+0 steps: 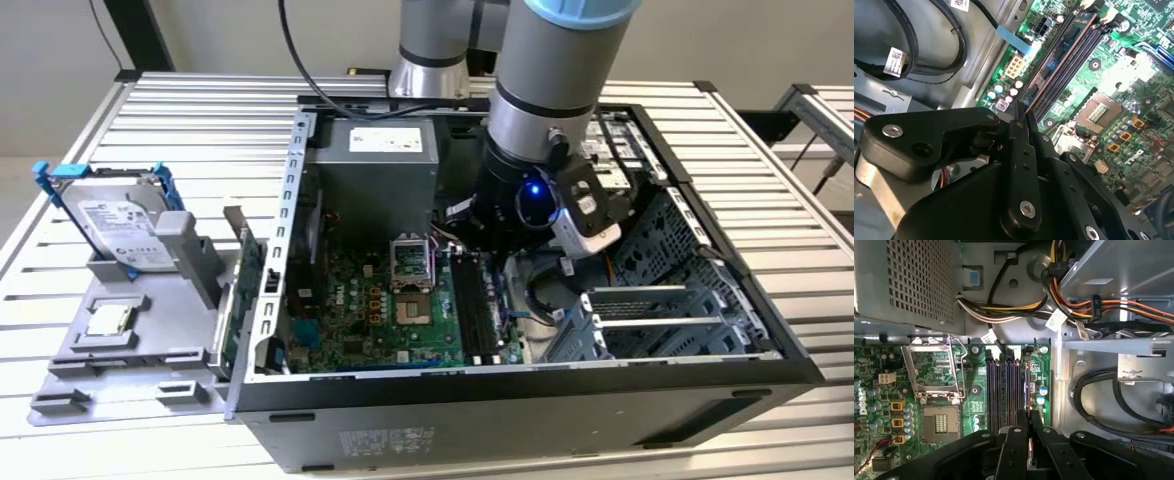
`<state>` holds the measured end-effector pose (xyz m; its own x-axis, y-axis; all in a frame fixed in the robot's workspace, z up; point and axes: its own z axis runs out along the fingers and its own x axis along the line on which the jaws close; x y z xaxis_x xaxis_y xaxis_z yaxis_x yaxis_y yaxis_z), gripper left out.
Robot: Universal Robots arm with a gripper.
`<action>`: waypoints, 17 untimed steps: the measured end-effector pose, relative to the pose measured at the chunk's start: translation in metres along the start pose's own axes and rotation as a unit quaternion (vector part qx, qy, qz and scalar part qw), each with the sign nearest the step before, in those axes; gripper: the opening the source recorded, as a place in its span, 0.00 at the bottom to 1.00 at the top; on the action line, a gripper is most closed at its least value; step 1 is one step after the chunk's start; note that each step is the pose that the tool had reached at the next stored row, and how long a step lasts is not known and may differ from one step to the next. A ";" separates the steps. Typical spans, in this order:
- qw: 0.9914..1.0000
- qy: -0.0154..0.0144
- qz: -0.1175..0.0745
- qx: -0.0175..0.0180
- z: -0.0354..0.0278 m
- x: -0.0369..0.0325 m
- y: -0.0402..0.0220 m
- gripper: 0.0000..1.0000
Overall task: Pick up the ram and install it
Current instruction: 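Insert the ram into the slot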
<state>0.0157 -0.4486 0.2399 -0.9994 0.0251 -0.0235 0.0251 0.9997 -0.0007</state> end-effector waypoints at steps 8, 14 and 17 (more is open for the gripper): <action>1.000 0.001 -0.003 0.000 0.0142 0.0041 -0.0047 0.00; 1.000 0.002 -0.003 0.000 0.0179 0.0042 -0.0057 0.00; 1.000 0.002 -0.003 0.001 0.0210 0.0043 -0.0058 0.00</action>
<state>0.0117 -0.4543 0.2188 -0.9996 0.0189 -0.0196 0.0190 0.9998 -0.0025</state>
